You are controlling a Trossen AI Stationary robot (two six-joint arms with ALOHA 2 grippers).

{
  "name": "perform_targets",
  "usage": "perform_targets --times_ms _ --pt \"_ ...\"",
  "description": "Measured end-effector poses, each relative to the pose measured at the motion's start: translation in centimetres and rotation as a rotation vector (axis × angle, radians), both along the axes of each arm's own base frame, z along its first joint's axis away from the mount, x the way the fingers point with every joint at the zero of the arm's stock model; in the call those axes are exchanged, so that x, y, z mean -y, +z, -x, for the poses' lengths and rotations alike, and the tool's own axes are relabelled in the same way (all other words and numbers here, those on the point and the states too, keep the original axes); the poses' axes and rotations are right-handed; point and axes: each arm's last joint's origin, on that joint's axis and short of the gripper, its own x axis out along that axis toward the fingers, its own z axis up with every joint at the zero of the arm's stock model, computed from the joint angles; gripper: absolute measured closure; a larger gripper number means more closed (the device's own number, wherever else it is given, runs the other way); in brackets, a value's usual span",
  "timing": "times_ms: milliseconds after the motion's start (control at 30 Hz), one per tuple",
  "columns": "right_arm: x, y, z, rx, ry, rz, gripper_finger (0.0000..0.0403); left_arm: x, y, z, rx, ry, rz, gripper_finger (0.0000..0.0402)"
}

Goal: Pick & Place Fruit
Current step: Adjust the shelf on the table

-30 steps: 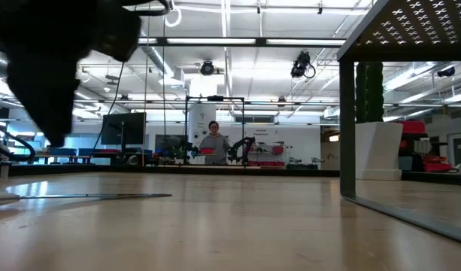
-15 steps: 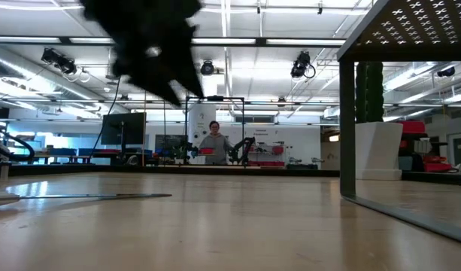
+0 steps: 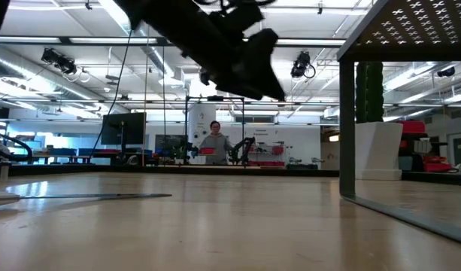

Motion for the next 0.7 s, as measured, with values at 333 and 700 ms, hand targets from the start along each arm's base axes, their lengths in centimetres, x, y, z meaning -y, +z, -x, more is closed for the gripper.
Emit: perform_targets --times_ms 333,700 --pt "0.0 0.0 0.0 0.001 -0.004 -0.008 0.0016 -0.4 -2.8 -3.0 0.091 -0.296 -0.065 0.0095" --pt "0.0 0.0 0.0 -0.001 -0.002 0.001 0.0016 0.4 -2.4 -3.2 0.148 -0.518 0.03 0.0095"
